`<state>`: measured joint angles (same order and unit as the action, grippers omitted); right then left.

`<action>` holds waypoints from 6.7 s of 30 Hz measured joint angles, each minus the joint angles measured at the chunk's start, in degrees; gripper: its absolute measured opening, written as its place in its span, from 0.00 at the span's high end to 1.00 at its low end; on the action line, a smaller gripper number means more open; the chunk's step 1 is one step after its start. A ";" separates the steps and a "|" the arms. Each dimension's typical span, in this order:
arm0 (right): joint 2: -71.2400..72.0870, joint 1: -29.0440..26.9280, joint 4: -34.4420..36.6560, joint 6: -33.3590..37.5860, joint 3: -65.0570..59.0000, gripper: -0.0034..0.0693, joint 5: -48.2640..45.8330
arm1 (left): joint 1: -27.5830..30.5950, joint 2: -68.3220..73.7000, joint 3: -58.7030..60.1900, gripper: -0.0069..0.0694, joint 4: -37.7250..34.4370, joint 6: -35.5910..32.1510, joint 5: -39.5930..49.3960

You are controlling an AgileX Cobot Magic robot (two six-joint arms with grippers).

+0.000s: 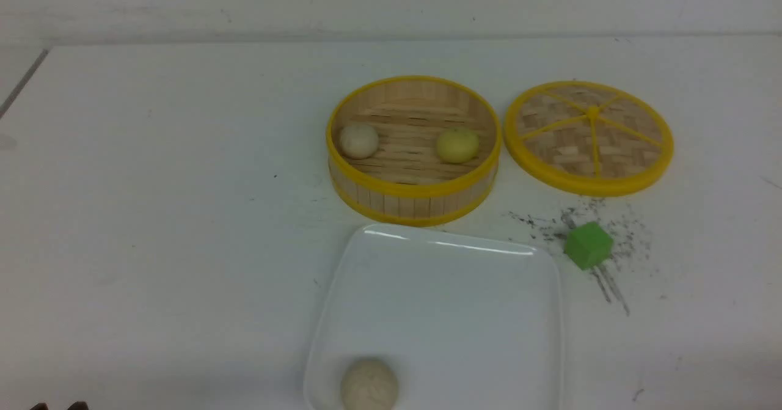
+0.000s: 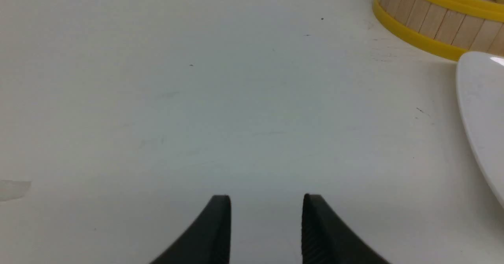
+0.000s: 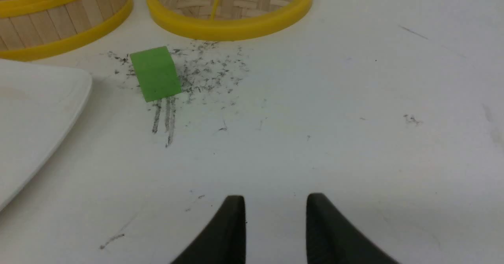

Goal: Put the steamed buns into the plate on the white tablecloth.
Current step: 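Reach toward a bun in the bamboo steamer with the right gripper, then move the steamed bun from the bamboo steamer onto the white plate with the right gripper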

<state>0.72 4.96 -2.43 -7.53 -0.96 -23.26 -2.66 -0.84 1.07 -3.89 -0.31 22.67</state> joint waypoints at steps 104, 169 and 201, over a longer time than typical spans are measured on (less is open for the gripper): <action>-125.10 16.74 20.14 12.50 121.14 0.54 -46.44 | 0.00 48.93 -33.10 0.79 -24.40 3.14 29.66; -137.75 20.08 5.67 4.84 146.65 0.92 -48.47 | 0.00 48.93 -33.10 0.60 -24.13 3.19 28.17; -102.34 31.80 12.78 6.16 79.73 0.05 -40.42 | 0.00 56.94 -41.31 0.60 -22.37 3.12 30.92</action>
<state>-101.62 36.75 10.35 -1.37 78.78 -63.68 -2.66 56.11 -40.24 -26.26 2.82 53.59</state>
